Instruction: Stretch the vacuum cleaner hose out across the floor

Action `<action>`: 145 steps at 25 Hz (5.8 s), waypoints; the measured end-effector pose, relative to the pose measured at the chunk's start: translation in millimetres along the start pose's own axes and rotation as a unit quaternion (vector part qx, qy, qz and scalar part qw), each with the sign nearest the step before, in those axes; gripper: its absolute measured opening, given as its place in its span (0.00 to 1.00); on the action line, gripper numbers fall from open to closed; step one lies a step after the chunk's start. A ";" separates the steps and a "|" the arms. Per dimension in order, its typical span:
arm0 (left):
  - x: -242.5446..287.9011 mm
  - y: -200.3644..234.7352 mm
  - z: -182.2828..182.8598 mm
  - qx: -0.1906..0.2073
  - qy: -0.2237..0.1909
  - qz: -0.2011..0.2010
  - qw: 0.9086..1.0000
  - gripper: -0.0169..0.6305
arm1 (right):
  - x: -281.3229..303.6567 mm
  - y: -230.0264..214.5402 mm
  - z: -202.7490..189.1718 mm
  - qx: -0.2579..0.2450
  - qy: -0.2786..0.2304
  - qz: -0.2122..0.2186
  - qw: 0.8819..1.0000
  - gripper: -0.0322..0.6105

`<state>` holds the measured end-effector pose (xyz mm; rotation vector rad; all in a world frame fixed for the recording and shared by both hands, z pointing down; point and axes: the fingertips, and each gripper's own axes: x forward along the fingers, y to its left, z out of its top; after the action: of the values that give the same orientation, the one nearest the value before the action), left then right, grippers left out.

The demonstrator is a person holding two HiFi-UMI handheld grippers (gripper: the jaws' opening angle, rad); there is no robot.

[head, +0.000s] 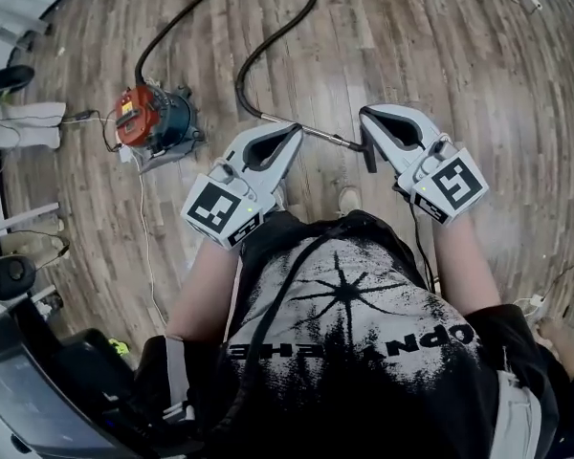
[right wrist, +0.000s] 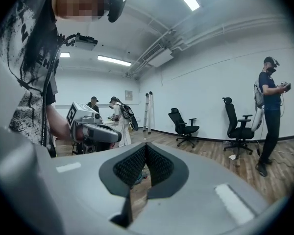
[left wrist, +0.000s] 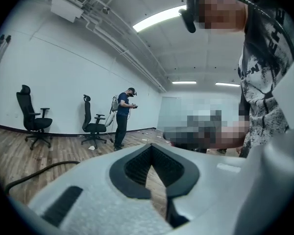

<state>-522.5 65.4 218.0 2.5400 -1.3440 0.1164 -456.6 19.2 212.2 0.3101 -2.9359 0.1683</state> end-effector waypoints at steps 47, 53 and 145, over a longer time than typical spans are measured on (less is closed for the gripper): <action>116.9 224.7 -489.8 -0.056 0.002 -0.059 0.997 0.03 | 273.0 -90.4 -895.7 -0.095 0.546 0.086 0.828 0.40; 109.6 220.6 -507.0 -0.028 0.023 -0.044 0.998 0.03 | 285.5 -96.2 -926.7 -0.078 0.577 0.088 0.808 0.34; 204.4 392.5 -593.8 -0.557 -0.317 0.097 0.761 0.09 | 273.1 -162.0 -748.9 -0.221 0.472 -0.011 0.853 0.22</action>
<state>-697.9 -148.7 904.9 1.3927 -1.2478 -1.2228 -556.3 -93.4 1011.7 0.1238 -1.9060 -0.2860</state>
